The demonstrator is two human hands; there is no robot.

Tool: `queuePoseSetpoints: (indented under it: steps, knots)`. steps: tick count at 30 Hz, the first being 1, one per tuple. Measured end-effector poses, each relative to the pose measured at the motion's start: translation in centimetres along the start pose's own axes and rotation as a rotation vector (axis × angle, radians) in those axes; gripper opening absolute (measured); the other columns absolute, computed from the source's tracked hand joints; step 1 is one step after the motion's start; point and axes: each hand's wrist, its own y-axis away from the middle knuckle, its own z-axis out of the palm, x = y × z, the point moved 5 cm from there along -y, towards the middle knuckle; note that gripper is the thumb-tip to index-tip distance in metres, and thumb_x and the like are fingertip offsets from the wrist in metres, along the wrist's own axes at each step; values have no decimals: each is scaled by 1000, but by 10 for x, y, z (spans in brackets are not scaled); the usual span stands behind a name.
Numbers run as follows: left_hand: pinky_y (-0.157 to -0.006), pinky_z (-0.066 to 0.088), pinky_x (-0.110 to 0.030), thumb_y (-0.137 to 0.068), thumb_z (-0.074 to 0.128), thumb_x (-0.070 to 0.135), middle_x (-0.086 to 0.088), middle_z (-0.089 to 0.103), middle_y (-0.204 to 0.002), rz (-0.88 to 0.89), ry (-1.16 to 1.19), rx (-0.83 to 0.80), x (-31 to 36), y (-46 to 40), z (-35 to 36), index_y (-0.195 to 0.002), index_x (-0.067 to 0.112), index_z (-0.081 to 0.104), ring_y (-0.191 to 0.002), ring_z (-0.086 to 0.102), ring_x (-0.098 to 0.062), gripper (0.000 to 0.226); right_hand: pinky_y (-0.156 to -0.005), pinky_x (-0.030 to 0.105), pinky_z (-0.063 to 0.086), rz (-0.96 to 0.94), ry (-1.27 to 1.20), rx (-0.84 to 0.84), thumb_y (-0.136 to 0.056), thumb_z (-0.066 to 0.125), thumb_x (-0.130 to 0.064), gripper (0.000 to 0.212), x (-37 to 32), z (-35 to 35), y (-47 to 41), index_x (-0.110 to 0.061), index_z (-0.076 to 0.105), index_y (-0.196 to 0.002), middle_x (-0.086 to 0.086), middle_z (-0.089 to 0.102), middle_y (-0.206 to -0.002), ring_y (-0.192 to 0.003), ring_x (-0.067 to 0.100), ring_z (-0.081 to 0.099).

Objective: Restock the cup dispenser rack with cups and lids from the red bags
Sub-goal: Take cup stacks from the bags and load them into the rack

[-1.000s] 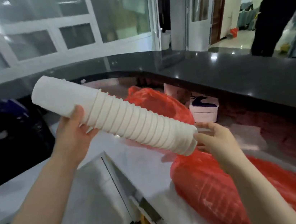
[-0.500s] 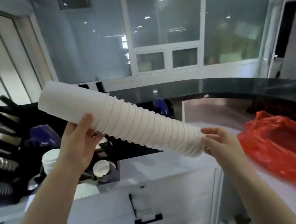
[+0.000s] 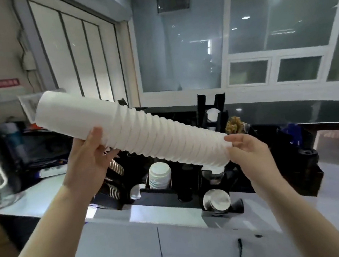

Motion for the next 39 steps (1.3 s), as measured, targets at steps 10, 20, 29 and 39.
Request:
queuePoseSetpoints:
  steps: [10, 20, 29, 39]
  knots:
    - [-83, 55, -43, -88, 66, 27, 3, 65, -117, 81, 18, -138, -7, -115, 60, -124, 28, 48, -111, 63, -23, 41, -76, 26, 50, -39, -139, 65, -82, 60, -5, 37, -22, 17, -141, -21, 56, -115, -5, 64, -98, -92, 11, 63]
    - [-73, 54, -26, -68, 78, 32, 3, 66, -117, 163, -156, -303, -27, -181, 148, -131, 16, 45, -102, 65, -12, 73, -100, 47, 45, 154, 36, 42, -92, 47, -53, 45, -3, 5, -229, -19, 56, -120, 1, 64, -111, -103, 24, 62]
    - [-84, 55, -33, -54, 81, 44, 3, 57, -127, 117, -277, -313, -62, -206, 169, -128, 25, 44, -117, 56, -17, 86, -94, 38, 32, 344, -34, 53, -94, 37, -61, 59, 34, 5, -253, -15, 54, -125, 6, 63, -119, -102, 19, 58]
    - [-90, 54, -39, -63, 84, 30, 2, 62, -120, 174, -399, -373, -56, -217, 206, -121, 27, 50, -111, 61, -16, 67, -105, 45, 32, 412, 6, 51, -91, 39, -65, 65, 64, 12, -278, -9, 64, -113, 5, 69, -98, -111, 25, 51]
